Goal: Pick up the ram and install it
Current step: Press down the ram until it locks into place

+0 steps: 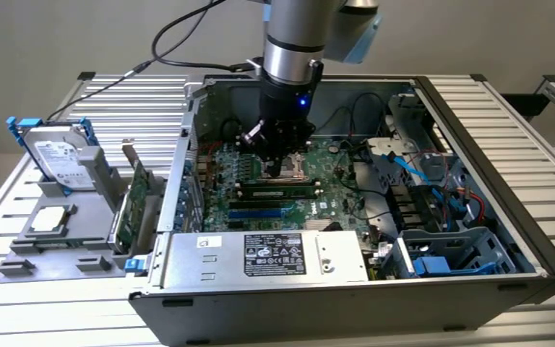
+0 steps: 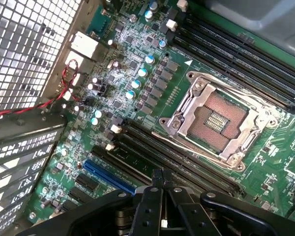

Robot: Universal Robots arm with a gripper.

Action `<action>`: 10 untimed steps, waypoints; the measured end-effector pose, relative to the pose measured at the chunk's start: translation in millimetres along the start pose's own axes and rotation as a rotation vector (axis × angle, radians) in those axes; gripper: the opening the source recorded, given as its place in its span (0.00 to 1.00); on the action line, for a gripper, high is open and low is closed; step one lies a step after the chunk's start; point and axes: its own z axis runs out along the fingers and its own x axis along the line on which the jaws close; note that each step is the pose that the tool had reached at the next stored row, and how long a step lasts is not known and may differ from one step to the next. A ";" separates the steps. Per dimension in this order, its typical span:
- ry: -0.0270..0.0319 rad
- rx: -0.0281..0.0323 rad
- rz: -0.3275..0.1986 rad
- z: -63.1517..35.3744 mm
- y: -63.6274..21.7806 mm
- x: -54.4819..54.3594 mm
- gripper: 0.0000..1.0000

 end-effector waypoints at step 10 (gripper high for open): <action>-0.0008 -0.0112 0.096 -0.3 -1.1 -2.2 0.11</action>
